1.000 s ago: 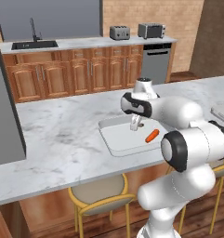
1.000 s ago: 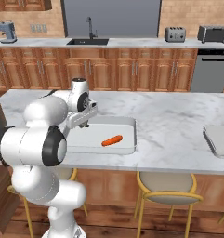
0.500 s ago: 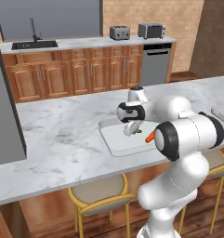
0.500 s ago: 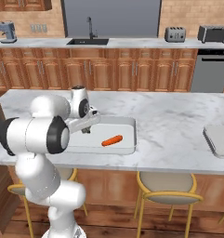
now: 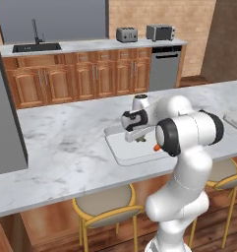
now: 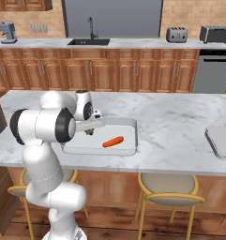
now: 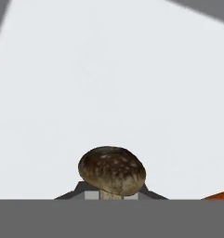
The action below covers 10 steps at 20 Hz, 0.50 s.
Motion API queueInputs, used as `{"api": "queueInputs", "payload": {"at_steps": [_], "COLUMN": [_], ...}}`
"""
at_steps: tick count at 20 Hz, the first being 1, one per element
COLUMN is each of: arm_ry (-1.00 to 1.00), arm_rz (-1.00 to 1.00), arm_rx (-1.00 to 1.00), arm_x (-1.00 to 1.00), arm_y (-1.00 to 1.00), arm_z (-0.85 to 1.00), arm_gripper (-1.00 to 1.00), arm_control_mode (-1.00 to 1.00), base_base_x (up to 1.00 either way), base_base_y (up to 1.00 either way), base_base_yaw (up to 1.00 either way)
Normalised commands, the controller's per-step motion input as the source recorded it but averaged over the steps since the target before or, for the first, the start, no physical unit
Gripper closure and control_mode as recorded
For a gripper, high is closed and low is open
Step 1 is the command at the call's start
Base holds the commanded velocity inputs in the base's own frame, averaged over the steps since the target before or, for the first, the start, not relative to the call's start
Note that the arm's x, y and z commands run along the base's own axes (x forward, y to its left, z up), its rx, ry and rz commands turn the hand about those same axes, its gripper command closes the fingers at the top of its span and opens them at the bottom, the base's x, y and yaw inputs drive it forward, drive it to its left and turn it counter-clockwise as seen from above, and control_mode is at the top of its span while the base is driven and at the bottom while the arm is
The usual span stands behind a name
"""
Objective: Place the cold items (carrot and mushroom) from the fridge in one tupperware on the dining counter. Place the warm items (kebab skewer and hot dog) in the stove area in another tupperware.
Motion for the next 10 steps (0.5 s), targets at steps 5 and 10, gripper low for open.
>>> {"api": "queueInputs", "payload": {"at_steps": [5,10], "arm_ry": [0.0,0.0], "arm_rz": [-0.15,-0.1], "arm_rx": [0.02,0.0], "arm_x": [0.53,0.25], "arm_y": [-0.09,-0.01], "arm_z": [-0.35,-0.27], "arm_gripper": [1.0,1.0], "arm_control_mode": [-1.0,-1.0], "base_base_x": [0.0,0.0], "base_base_y": [0.0,0.0], "base_base_yaw": [0.0,0.0]}}
